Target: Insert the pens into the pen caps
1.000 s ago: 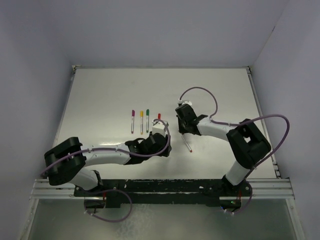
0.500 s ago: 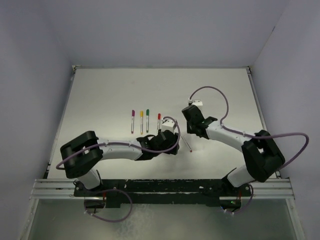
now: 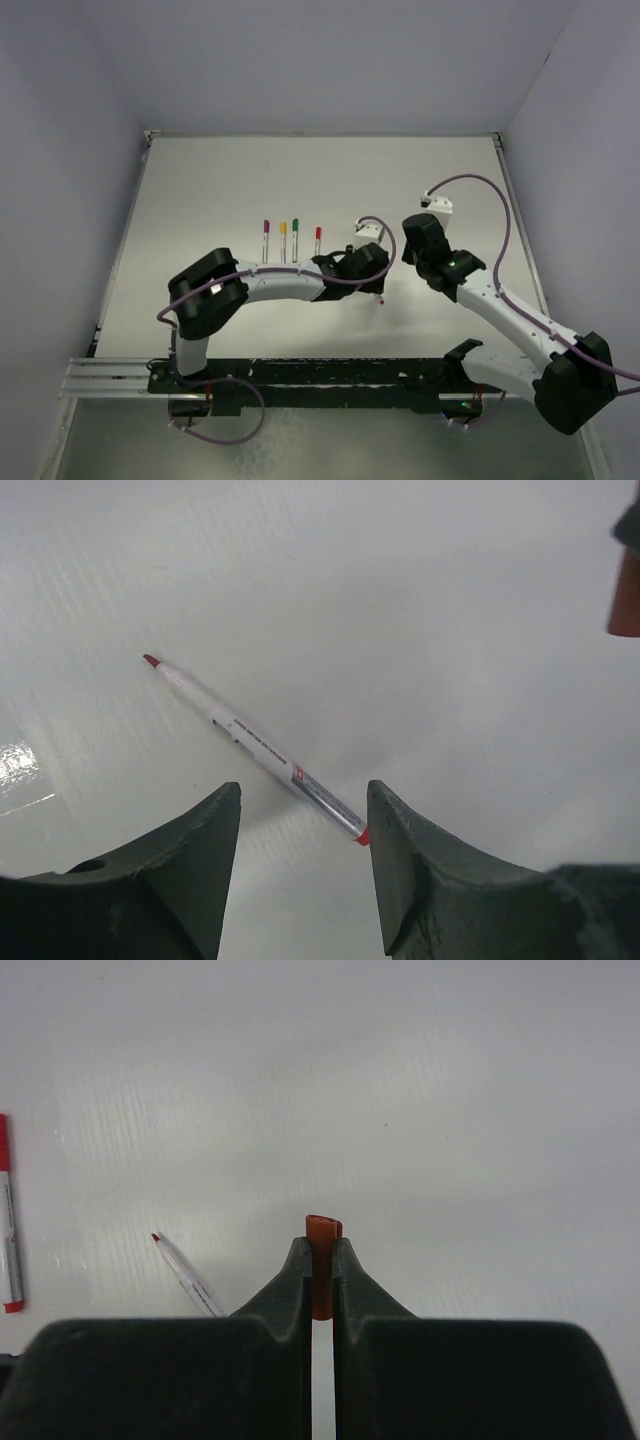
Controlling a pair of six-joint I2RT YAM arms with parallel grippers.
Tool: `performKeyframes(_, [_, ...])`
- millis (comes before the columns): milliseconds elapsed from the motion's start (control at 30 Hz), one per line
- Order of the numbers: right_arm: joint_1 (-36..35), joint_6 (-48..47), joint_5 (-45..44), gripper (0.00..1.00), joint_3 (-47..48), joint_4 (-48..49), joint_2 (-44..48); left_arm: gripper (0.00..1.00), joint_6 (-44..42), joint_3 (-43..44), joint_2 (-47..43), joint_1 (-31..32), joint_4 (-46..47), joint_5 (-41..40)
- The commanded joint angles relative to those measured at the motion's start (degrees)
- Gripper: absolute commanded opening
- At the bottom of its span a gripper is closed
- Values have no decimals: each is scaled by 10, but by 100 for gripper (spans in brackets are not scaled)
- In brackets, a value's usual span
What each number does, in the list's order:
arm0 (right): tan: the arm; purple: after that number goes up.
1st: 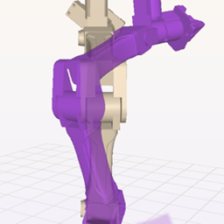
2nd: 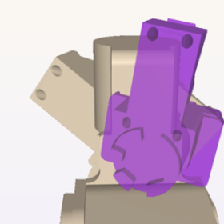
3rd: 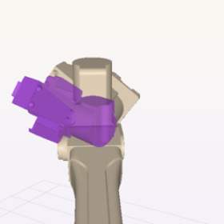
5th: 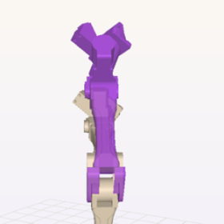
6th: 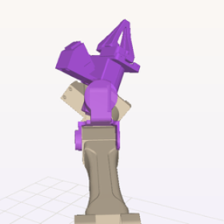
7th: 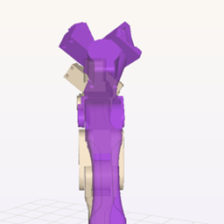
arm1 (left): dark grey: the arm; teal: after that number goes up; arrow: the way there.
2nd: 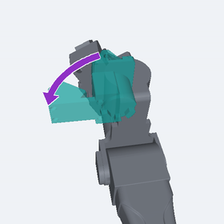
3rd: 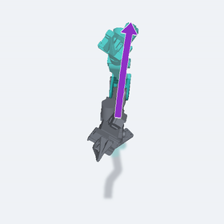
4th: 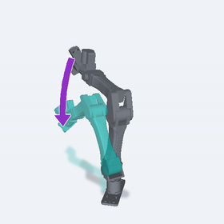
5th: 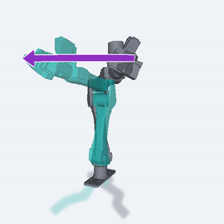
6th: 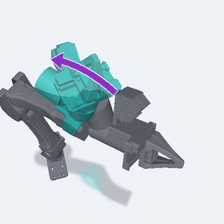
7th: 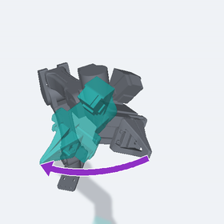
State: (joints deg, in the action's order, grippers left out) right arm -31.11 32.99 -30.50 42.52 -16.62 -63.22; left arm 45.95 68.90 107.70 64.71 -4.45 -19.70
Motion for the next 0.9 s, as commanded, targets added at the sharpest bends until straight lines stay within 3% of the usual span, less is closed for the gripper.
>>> performKeyframes(0, [0,13,-15,0,-4,-19,53,56,38,64,27,4,-85,-26])
performKeyframes(167, [-1,12,-11,0,-10,-20,91,54,73,126,61,4,-189,-46])
performKeyframes(433, [-1,10,1,0,-24,1,98,54,90,194,120,4,-263,-49])
performKeyframes(867, [0,20,18,0,-38,1,115,52,74,177,141,-3,-303,-60])
